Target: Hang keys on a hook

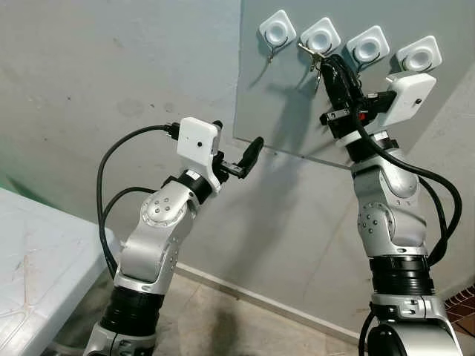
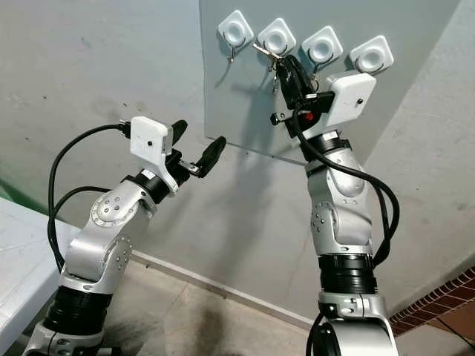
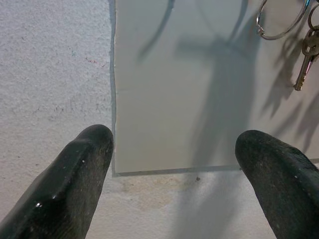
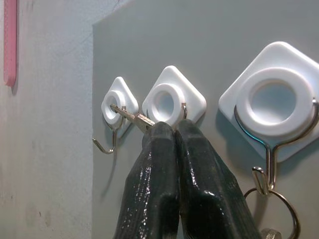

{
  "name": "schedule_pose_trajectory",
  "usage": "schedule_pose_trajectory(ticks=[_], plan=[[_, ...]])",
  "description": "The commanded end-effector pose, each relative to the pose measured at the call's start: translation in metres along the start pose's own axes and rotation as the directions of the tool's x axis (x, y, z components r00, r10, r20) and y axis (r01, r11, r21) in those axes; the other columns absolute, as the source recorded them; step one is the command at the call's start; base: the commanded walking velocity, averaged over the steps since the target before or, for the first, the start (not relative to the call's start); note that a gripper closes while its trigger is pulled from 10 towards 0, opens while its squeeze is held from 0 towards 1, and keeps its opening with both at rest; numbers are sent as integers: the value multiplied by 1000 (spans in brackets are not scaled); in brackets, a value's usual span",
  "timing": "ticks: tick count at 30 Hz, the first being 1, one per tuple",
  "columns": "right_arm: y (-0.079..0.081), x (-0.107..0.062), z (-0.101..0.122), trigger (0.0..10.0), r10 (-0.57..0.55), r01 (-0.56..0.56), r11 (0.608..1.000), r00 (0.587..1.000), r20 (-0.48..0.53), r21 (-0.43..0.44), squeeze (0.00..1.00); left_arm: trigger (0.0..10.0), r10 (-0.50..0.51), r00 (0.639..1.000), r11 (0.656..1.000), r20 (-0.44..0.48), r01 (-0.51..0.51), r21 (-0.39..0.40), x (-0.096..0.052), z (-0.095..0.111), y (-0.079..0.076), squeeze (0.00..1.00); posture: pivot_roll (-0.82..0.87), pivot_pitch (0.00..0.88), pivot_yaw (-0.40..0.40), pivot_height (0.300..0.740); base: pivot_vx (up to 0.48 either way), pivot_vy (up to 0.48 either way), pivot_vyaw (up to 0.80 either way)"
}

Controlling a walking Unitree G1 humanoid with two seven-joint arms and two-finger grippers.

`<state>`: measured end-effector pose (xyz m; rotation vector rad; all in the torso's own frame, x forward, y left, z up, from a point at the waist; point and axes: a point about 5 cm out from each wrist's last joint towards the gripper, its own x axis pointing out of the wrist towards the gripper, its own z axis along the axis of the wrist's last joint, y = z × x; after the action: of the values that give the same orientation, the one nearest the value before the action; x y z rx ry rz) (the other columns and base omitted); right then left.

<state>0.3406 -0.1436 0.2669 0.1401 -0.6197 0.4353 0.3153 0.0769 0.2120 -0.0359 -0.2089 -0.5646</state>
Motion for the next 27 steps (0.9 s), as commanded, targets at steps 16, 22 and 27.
schedule_pose_trajectory(ticks=[16,22,27], plan=[[3,15,14,10000,42,-41,999,997,67,-10,0,10000,-14,1000,1000,19,14,7,1,6,-2,0,22,48,-35,732,0,0,0],[5,15,12,10000,61,-59,998,997,54,-32,0,10000,-15,1000,1000,18,15,6,1,6,-2,0,21,48,-35,732,0,0,0],[5,15,10,10000,77,-76,996,996,37,-48,0,10000,-13,1000,1000,19,13,3,1,6,-2,0,21,48,-35,732,0,0,0]])
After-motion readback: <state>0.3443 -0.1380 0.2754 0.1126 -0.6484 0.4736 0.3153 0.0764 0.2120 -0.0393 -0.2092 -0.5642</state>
